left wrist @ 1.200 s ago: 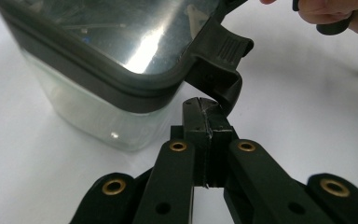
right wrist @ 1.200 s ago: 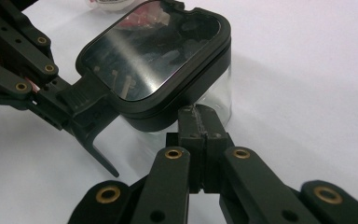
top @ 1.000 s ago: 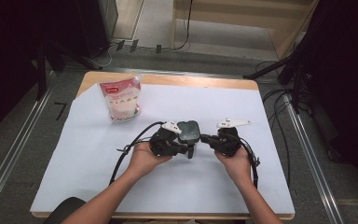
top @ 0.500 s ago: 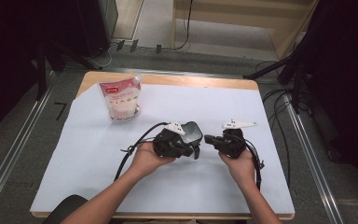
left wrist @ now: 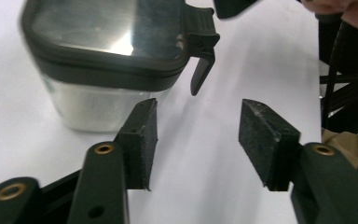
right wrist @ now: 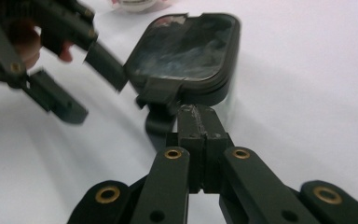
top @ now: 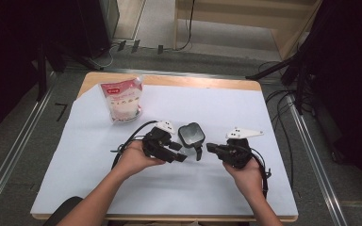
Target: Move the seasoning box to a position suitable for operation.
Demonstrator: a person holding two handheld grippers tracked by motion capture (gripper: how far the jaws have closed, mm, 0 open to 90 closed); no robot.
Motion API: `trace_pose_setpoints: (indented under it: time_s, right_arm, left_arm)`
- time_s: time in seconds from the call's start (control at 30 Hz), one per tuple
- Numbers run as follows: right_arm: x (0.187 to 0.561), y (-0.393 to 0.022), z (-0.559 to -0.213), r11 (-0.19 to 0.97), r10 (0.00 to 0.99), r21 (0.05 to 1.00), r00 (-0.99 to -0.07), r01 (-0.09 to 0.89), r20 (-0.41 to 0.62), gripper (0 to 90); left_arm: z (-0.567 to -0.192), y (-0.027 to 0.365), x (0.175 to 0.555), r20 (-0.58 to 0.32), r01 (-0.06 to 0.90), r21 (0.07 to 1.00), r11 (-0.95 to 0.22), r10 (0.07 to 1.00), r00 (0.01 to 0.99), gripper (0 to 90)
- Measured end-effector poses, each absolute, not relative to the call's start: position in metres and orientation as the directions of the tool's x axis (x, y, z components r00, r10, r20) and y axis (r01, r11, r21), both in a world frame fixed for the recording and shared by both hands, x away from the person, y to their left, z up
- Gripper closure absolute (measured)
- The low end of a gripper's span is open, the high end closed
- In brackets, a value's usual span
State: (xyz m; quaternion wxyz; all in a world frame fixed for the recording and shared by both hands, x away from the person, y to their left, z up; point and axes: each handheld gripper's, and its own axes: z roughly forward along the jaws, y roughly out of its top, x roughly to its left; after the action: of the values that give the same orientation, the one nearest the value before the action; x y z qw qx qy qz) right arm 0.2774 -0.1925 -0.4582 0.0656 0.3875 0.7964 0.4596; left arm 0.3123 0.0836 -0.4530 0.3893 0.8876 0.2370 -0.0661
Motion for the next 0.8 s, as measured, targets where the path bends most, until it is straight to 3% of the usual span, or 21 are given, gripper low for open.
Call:
trace_pose_setpoints:
  time_s: [0.23,0.8]
  right_arm:
    - [0.263,-0.184,-0.464,0.304,0.665,0.772,-0.705,0.558,0.247,90.0]
    - [0.248,-0.144,-0.479,0.344,0.607,0.757,-0.747,0.555,0.272,90.0]
  left_arm:
    - [-0.453,0.097,0.319,-0.311,0.492,0.641,-0.589,0.387,0.868,40.6]
    - [-0.450,0.113,0.329,-0.293,0.511,0.654,-0.557,0.437,0.851,37.3]
